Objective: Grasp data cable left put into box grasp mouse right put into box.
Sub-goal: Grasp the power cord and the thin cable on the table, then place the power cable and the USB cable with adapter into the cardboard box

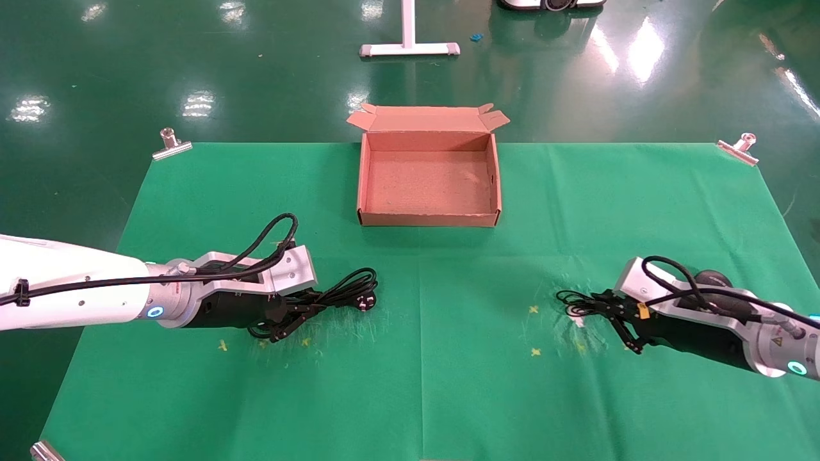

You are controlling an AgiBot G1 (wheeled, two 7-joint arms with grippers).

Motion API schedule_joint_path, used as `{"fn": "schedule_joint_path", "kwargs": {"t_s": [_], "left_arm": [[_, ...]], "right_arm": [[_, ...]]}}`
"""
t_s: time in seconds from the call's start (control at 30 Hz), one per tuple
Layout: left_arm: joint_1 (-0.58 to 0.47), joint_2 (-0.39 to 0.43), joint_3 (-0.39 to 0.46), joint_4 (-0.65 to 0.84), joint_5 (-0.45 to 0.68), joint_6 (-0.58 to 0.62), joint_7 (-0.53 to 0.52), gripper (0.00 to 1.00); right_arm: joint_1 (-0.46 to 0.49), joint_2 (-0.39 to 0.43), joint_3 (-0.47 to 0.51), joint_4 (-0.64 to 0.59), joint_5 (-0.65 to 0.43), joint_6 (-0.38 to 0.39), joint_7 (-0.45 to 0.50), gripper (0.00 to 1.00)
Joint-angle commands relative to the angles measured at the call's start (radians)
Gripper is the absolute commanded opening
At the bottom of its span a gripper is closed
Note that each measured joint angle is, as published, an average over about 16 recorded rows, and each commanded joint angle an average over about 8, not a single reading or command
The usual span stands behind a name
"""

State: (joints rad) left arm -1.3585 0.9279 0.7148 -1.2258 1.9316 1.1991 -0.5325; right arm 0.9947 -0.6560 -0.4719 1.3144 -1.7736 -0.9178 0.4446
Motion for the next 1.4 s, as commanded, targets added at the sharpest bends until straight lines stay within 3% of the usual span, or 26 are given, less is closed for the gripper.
{"fn": "schedule_joint_path", "kwargs": {"t_s": [0.03, 0.37, 0.57, 0.8, 0.93, 1.03, 1.3, 1.4], "left_arm": [[0.0, 0.0, 0.0, 0.0, 0.0, 0.0, 0.0, 0.0], [-0.052, 0.005, -0.013, -0.041, -0.038, 0.044, -0.005, 0.0], [-0.163, 0.077, -0.014, -0.039, -0.022, 0.041, 0.046, 0.0], [-0.263, 0.292, 0.015, 0.27, 0.049, -0.151, 0.27, 0.0], [-0.287, 0.399, 0.025, 0.49, 0.024, -0.284, 0.426, 0.0], [-0.289, 0.435, 0.047, 0.589, -0.027, -0.358, 0.518, 0.0], [-0.284, 0.443, 0.144, 0.666, -0.195, -0.485, 0.624, 0.99], [-0.289, 0.443, 0.183, 0.678, -0.241, -0.518, 0.638, 1.0]], "right_arm": [[0.0, 0.0, 0.0, 0.0, 0.0, 0.0, 0.0, 0.0], [0.022, 0.02, 0.028, 0.007, 0.042, -0.002, -0.001, 0.0], [0.057, 0.06, 0.084, 0.021, 0.125, 0.0, -0.022, 0.0], [0.068, 0.119, 0.145, 0.025, 0.208, 0.006, -0.058, 0.0], [0.045, 0.171, 0.177, 0.024, 0.248, 0.007, -0.072, 0.0], [0.017, 0.207, 0.198, 0.021, 0.274, 0.011, -0.082, 0.0], [-0.043, 0.255, 0.236, 0.017, 0.331, 0.029, -0.115, 0.0], [-0.048, 0.254, 0.244, 0.02, 0.341, 0.04, -0.121, 0.0]]}}
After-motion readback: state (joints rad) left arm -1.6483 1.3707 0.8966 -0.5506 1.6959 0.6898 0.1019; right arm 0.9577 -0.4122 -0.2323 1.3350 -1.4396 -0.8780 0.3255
